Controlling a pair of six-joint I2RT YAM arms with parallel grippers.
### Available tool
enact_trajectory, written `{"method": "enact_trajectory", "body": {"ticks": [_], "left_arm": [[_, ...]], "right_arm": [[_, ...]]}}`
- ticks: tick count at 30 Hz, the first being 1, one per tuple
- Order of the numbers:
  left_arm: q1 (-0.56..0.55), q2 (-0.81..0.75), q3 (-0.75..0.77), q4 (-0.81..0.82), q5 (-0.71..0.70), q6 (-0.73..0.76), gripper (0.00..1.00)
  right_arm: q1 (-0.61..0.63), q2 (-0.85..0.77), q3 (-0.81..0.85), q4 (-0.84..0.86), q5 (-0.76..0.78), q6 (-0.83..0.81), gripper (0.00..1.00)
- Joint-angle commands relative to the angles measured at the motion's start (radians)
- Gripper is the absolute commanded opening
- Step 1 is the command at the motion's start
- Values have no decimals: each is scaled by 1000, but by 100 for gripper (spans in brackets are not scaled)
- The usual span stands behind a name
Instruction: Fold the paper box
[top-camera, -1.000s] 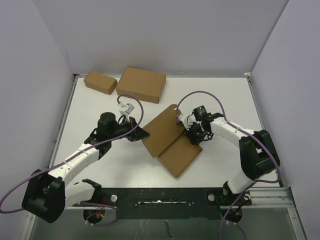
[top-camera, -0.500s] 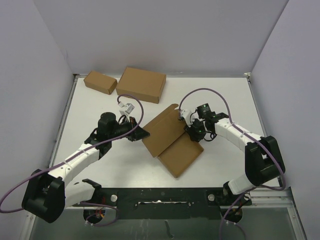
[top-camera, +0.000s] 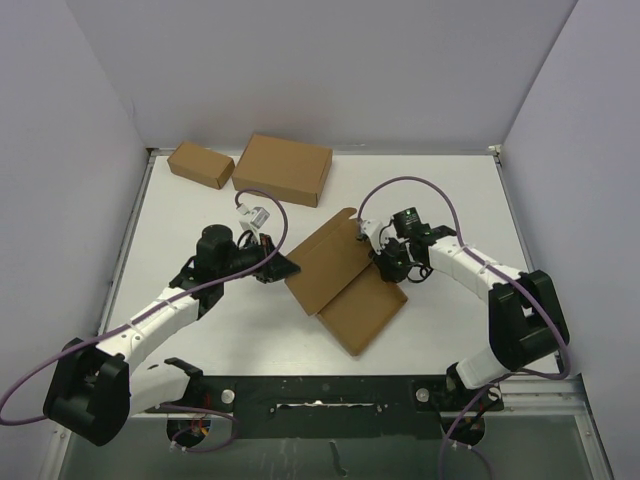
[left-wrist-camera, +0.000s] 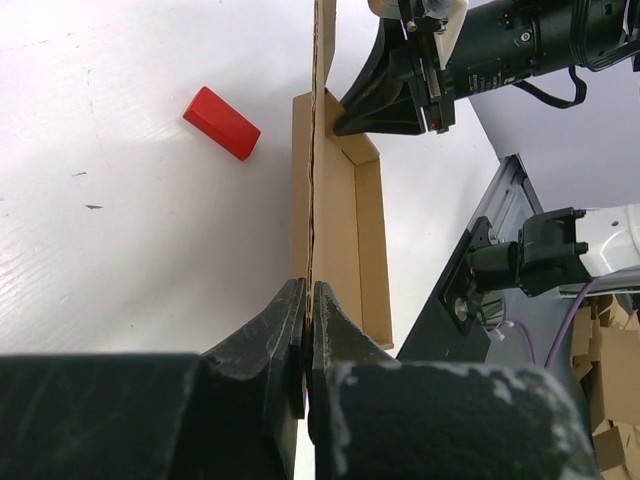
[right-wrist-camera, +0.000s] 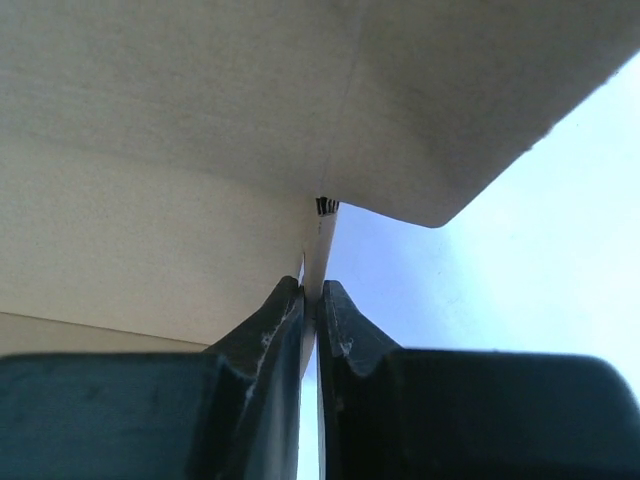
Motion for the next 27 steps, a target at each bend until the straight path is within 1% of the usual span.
{"method": "enact_trajectory", "body": {"ticks": [1,2,3,6,8,11,12,17,20,22,25,27], "left_arm": [[-3,-1,38,72,12,-9,0],[-3,-2,37,73,12,-10,0],[-4,-3,35,74,12,-10,0],[-3,-7,29,76,6,-10,0],[-3,-10,23,80,5,-8,0],[-3,-11,22,84,9,-6,0],[-3,-11,24,84,11,-4,0],[0,-20,27,89,26,7,0],[7,-23,26,103,74,11,0],[15,-22,27,116,103,11,0],[22,-21,41,120,137,10,0],[23,-23,51,121,152,10,0]], "right_arm": [[-5,-6,-7,31,13,0,4],[-9,-9,-5,24,2,-2,5],[-17,-13,-2,15,-28,-8,8],[-52,-46,3,-12,-105,-29,29],[-83,-77,0,-35,-159,-54,38],[-127,-124,0,-75,-274,-97,47],[-145,-142,3,-90,-313,-112,52],[-253,-227,11,-173,-533,-201,61],[-313,-282,14,-190,-620,-213,64],[-348,-320,19,-187,-649,-212,66],[-358,-345,46,-211,-657,-243,70],[-356,-355,80,-232,-662,-282,80]]}}
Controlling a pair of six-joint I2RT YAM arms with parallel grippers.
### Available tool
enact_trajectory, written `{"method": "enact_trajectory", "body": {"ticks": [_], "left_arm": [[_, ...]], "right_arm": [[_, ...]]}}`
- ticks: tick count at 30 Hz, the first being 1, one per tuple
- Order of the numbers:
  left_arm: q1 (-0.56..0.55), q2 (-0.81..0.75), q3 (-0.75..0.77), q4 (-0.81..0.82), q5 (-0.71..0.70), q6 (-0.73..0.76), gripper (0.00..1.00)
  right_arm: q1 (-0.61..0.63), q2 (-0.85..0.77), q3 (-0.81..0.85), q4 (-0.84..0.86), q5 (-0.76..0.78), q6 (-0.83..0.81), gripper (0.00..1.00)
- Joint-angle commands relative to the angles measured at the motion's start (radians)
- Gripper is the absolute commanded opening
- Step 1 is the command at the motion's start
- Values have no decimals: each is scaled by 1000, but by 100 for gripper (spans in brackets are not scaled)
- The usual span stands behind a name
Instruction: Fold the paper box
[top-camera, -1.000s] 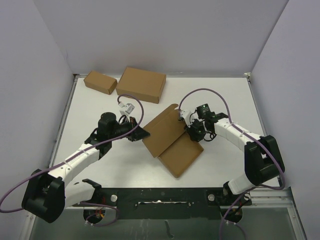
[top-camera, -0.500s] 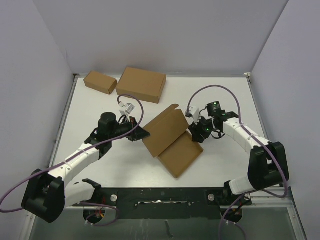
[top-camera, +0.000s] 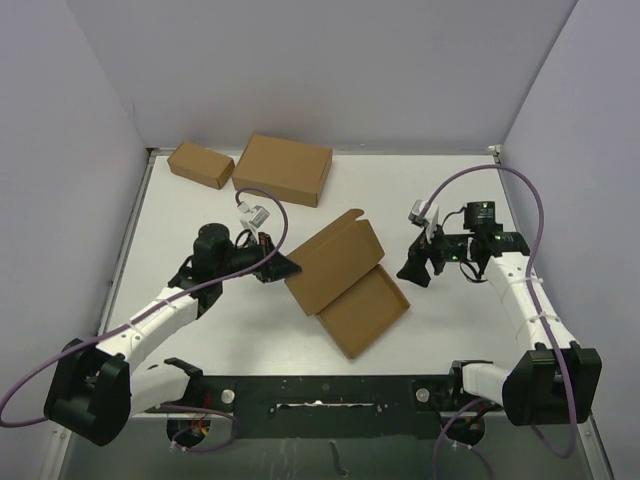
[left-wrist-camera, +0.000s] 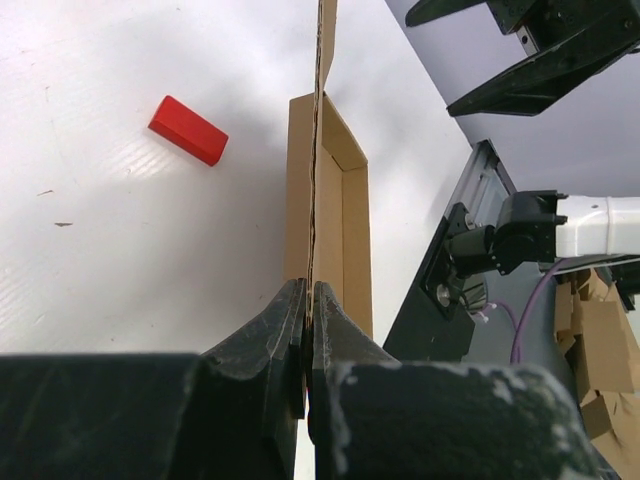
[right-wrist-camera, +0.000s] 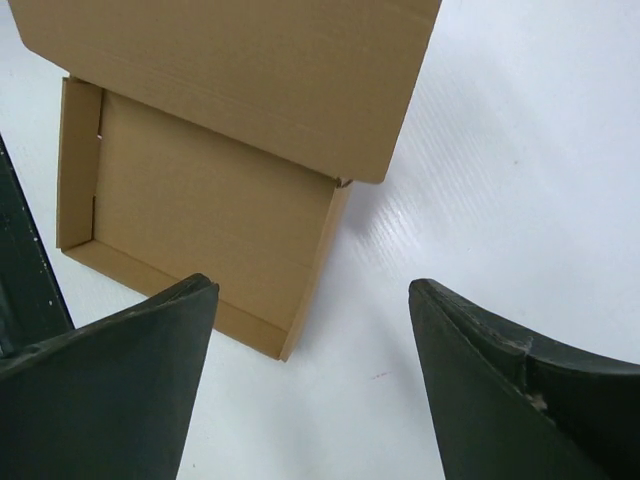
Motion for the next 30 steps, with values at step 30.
{"method": "enact_trajectory", "body": {"ticks": [30], "left_arm": [[-40,38,168,138,256,124,0]], "right_arm": [[-48,115,292,-206,-331,49,99]]}}
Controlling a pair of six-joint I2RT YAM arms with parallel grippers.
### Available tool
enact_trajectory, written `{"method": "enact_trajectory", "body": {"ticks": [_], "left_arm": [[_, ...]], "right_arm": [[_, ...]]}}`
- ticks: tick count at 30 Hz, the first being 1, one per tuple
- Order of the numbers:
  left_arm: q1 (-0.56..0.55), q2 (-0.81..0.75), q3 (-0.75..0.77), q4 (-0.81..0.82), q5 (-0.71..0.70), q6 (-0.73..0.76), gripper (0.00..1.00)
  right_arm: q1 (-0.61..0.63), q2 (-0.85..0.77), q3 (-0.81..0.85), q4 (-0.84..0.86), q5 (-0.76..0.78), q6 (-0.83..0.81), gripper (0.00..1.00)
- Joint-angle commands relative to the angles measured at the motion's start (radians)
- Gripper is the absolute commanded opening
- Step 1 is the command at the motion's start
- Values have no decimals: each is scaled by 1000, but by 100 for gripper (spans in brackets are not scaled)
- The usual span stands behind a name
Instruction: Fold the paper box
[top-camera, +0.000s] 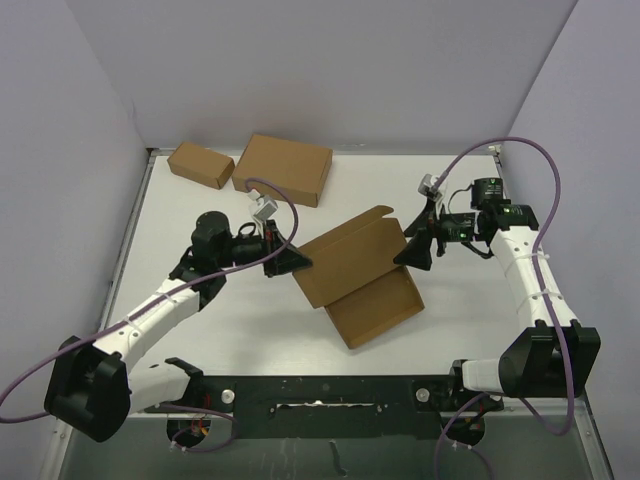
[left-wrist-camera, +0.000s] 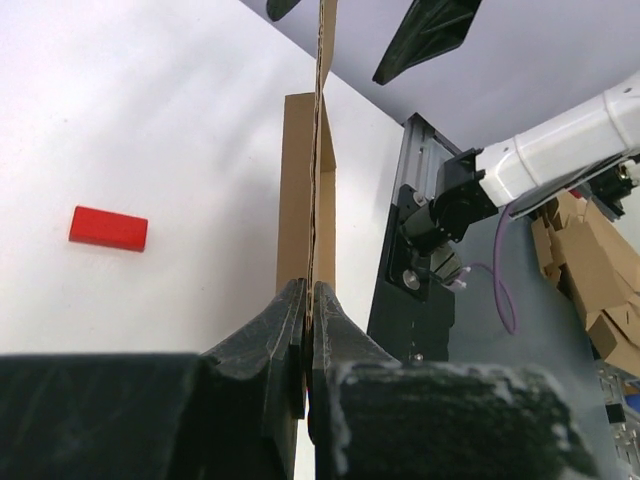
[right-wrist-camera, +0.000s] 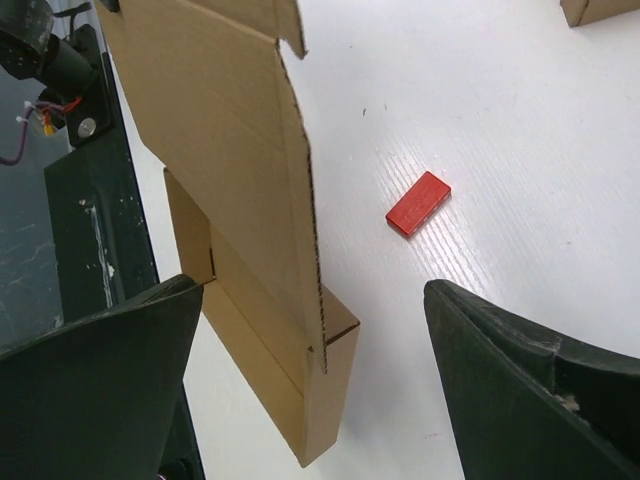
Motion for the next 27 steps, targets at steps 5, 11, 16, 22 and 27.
{"method": "enact_trajectory", "body": {"ticks": [5,11,16,22,27], "left_arm": [[-31,62,107,33,95,67,0],[-54,97,164,0,97,103,0],[-54,111,183,-14,99,118,0],[-54,118,191,-26,102,129,0],[-54,117,193,-29,92,131,0]], "right_arm": [[-11,-10,47,-23,-164,22,90],[-11,-8,67,-70,-233,-16,69],[-17,-23,52,-75,-238,-18,55],[-33,-42,39,-78,-275,-23,32],[-42,-44,34,-83,-291,-31,9]]}}
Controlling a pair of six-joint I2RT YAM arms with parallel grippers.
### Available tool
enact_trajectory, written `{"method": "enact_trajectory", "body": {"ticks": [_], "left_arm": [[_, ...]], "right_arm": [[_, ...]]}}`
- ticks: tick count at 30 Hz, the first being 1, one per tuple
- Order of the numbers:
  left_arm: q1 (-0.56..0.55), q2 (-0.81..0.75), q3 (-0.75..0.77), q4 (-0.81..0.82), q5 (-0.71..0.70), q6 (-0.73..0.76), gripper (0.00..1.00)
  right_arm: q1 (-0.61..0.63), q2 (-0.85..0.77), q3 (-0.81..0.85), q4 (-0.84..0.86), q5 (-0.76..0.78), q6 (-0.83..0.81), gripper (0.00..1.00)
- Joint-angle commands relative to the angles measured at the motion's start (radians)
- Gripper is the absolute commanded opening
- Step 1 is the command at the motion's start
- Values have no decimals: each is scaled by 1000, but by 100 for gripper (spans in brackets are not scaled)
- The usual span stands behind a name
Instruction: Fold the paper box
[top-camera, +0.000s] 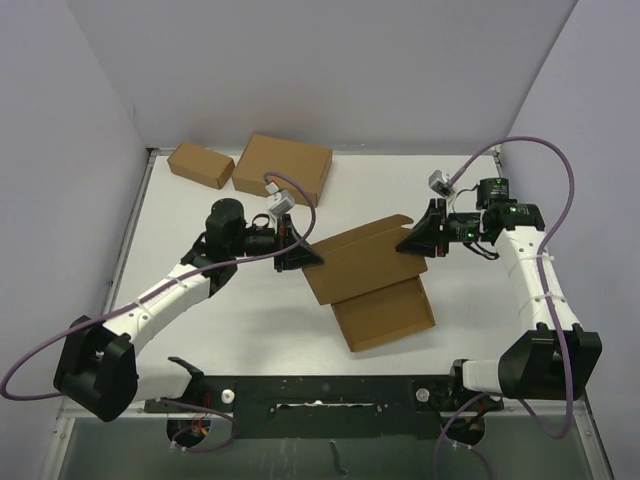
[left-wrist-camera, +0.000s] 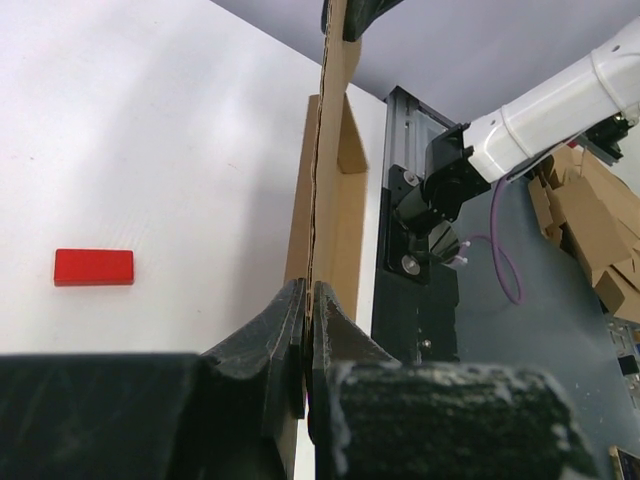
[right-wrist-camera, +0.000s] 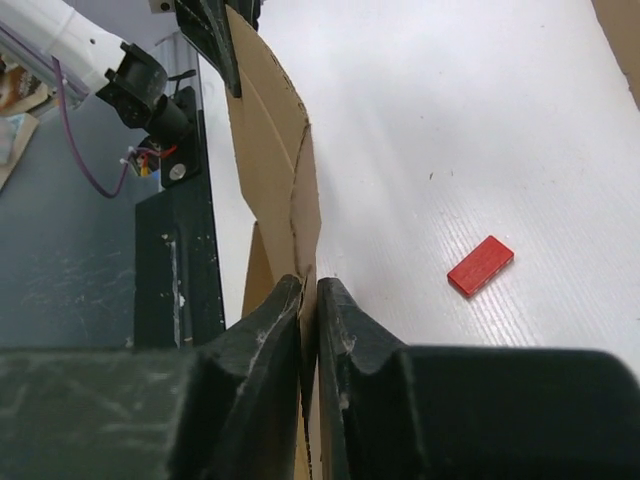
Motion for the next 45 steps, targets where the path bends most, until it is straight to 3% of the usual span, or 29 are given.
{"method": "enact_trajectory", "body": {"ticks": [1,3,7,14,19,25,32,37,45], "left_arm": [[-2,4,54,17,6,18,0],[-1,-5,44,17,-23,14,0],[6,-40,13,20,-125,-12,2],[25,-160,-33,-17,-359,-93,42],[32,-258,-124,-19,-494,-166,57],[28,-272,-229,26,-568,-313,58],[-60,-147,-239,-14,-719,-417,54],[-160,5,-104,-197,-897,-465,47],[-299,296,193,-433,-1100,-554,50]], "right_arm": [[-15,-38,6,-7,-73,-18,5],[-31,-44,2,-4,-85,-18,0],[-71,-66,-22,33,-108,23,0],[-164,-115,-64,155,-169,158,0],[-256,-107,-29,200,-176,246,0],[-331,-88,9,291,-85,409,0],[-370,-139,-48,476,58,613,0],[-414,-163,-102,528,120,669,0],[-438,-183,-167,574,170,686,0]]}}
